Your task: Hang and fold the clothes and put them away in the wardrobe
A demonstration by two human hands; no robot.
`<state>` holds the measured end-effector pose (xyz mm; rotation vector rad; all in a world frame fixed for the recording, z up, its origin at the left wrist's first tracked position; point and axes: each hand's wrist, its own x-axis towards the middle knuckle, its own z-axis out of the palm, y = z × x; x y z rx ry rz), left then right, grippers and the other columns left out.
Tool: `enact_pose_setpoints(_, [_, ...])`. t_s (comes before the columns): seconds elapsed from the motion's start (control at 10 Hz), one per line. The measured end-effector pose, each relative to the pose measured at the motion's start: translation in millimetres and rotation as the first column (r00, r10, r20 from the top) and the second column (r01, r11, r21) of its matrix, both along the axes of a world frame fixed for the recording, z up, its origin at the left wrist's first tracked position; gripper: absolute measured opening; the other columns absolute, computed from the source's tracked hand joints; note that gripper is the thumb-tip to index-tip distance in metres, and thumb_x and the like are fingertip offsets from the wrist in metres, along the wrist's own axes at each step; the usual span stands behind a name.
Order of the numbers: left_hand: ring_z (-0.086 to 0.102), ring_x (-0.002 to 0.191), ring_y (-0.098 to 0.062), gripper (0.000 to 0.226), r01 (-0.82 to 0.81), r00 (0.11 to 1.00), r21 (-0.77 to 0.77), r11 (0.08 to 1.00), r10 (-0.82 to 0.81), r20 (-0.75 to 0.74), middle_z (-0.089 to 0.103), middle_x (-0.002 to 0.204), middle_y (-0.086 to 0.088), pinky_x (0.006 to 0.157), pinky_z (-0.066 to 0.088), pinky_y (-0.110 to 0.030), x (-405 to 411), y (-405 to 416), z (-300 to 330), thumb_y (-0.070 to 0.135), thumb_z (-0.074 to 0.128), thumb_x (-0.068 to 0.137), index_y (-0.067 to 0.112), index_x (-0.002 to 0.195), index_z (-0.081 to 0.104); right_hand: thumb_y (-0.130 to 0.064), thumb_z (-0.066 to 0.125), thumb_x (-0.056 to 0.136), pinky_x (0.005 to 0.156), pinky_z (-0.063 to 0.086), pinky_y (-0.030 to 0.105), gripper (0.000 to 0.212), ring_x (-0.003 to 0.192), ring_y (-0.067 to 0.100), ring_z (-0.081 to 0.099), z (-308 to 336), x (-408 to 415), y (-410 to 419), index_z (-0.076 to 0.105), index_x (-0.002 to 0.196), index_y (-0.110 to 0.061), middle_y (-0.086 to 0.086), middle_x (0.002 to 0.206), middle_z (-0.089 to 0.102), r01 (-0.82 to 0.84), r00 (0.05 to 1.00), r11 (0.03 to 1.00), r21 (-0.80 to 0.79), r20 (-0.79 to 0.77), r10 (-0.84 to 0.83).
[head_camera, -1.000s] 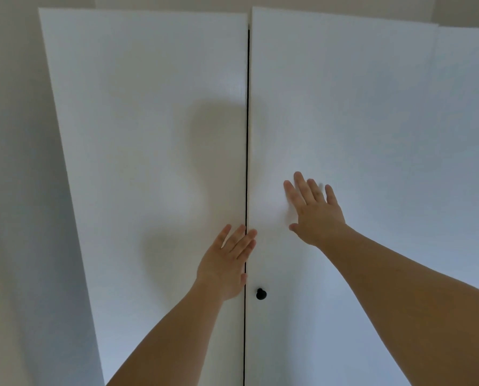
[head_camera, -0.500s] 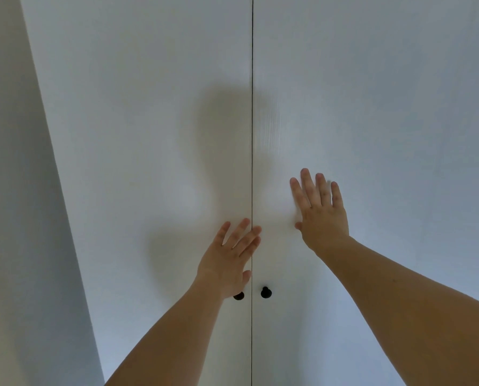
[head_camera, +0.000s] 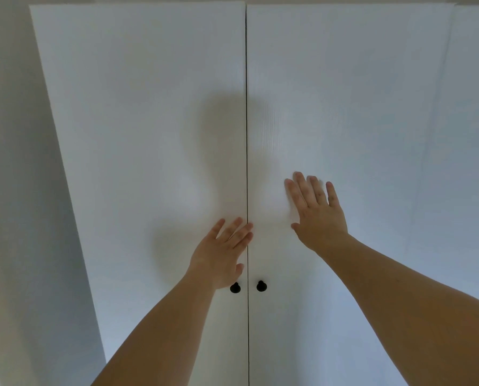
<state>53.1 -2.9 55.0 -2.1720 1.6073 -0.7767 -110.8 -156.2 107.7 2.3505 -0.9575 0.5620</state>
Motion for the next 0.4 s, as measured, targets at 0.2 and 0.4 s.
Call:
enact_pose_setpoints(0.2, [-0.026, 0.144, -0.019, 0.069, -0.013, 1.000, -0.028, 1.000, 0.013, 0.009, -0.027, 0.157, 0.002, 0.118, -0.013, -0.044, -11.4, 16.2, 13.2, 0.049, 0.018, 0.099, 0.017, 0.152, -0.012, -0.047, 0.040, 0.096, 0.116, -0.013, 0.045, 0.093, 0.144, 0.026, -0.022, 1.7, -16.3, 18.4, -0.039, 0.136, -0.019, 0.003, 0.149, -0.039, -0.047, 0.999, 0.999, 0.025, 0.025, 0.046])
enact_pose_setpoints(0.4, [-0.024, 0.145, -0.021, 0.071, -0.023, 0.999, -0.086, 0.996, 0.026, 0.035, -0.027, 0.157, -0.001, 0.119, -0.010, -0.045, -24.6, 34.6, 27.5, 0.052, 0.017, 0.099, 0.016, 0.151, -0.013, -0.047, 0.040, 0.096, 0.117, -0.012, 0.043, 0.090, 0.144, 0.024, -0.022, 2.4, -28.5, 39.1, -0.037, 0.137, -0.023, 0.000, 0.150, -0.037, -0.141, 0.990, 0.988, 0.055, 0.024, 0.140])
